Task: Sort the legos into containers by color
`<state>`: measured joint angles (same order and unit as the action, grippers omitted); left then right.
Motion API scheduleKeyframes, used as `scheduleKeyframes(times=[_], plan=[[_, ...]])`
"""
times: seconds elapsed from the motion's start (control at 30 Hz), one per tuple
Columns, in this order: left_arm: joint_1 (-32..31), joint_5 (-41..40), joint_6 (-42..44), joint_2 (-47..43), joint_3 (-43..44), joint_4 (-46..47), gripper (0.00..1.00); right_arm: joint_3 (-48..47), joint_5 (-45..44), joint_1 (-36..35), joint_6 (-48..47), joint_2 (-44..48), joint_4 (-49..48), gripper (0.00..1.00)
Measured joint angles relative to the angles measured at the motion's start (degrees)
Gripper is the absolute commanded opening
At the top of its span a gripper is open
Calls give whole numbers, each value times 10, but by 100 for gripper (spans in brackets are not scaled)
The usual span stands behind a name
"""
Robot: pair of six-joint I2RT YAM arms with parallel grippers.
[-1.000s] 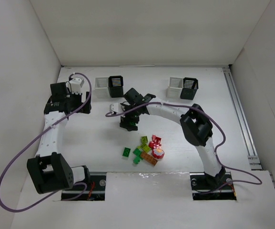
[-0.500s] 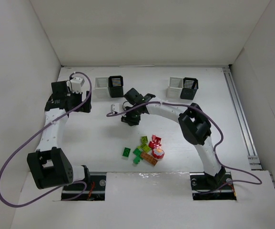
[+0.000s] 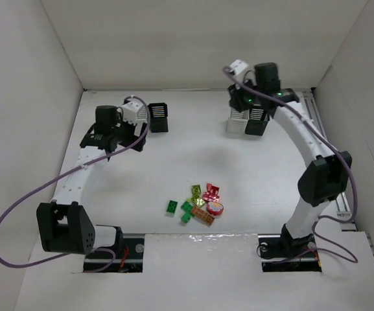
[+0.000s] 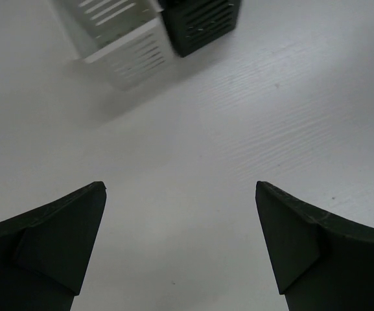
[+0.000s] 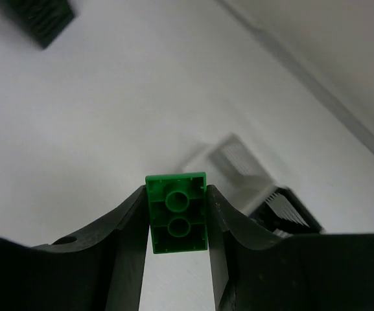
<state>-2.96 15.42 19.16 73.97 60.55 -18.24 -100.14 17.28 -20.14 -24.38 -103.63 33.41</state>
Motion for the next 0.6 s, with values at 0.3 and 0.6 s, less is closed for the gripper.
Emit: scheduleKeyframes(times=[0.3,0.6], plan=[[-82,7,33,98,97,-45,99,-2,-26,186,82,9,-25,11],[-116,21,43,130,138,-64,99,-3,-7,217,114,-43,-14,12]])
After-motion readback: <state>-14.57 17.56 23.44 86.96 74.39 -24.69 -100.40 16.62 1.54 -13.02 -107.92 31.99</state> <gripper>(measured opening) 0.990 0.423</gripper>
